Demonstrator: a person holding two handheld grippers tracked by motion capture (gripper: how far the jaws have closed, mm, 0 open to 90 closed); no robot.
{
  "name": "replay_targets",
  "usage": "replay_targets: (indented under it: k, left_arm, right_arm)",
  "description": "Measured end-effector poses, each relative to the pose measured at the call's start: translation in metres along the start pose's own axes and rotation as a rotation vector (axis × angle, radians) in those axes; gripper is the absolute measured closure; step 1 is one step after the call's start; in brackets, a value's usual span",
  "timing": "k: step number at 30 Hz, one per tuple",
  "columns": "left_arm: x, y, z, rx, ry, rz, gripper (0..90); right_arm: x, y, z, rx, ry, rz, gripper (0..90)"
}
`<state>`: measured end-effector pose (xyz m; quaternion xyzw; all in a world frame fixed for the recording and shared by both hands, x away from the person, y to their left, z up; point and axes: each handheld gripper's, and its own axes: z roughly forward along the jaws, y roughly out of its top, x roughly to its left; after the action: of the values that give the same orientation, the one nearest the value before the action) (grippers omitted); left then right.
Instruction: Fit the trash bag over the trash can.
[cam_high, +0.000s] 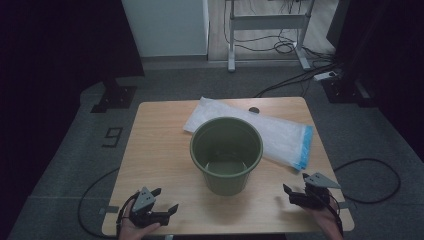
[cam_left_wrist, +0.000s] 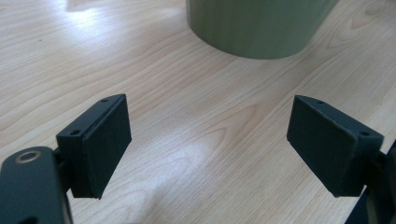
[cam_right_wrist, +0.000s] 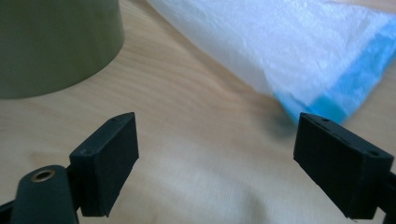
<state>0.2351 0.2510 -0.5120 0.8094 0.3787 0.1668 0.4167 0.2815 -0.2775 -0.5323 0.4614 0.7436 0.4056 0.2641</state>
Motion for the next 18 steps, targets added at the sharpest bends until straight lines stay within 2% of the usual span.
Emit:
replay_targets:
  k: [1, 2, 5, 6, 9, 13, 18]
  left_arm:
    - [0.001, -0.001, 0.0, 0.003, -0.001, -0.001, 13.6]
    - [0.001, -0.001, 0.0, 0.003, -0.001, -0.001, 13.7]
    - [0.001, -0.003, 0.002, 0.017, 0.0, 0.006, 13.7]
    - [0.001, -0.003, 0.002, 0.017, 0.0, 0.006, 13.6]
    - [-0.001, -0.004, 0.005, 0.03, -0.003, 0.016, 13.7]
    - [-0.002, -0.004, 0.008, 0.045, -0.006, 0.025, 13.7]
    - [-0.002, -0.005, 0.009, 0.047, -0.008, 0.023, 13.7]
  right_arm:
    - [-0.003, 0.007, 0.011, 0.006, -0.003, -0.01, 13.6]
    - [-0.003, 0.007, 0.011, 0.006, -0.003, -0.01, 13.6]
    - [-0.004, 0.024, 0.034, 0.013, -0.008, -0.041, 13.7]
    - [-0.004, 0.024, 0.034, 0.013, -0.008, -0.041, 13.7]
    - [-0.001, 0.038, 0.052, 0.02, -0.018, -0.078, 13.9]
    - [-0.001, 0.054, 0.073, 0.039, -0.004, -0.084, 14.3]
    - [-0.002, 0.06, 0.087, 0.048, -0.009, -0.088, 16.8]
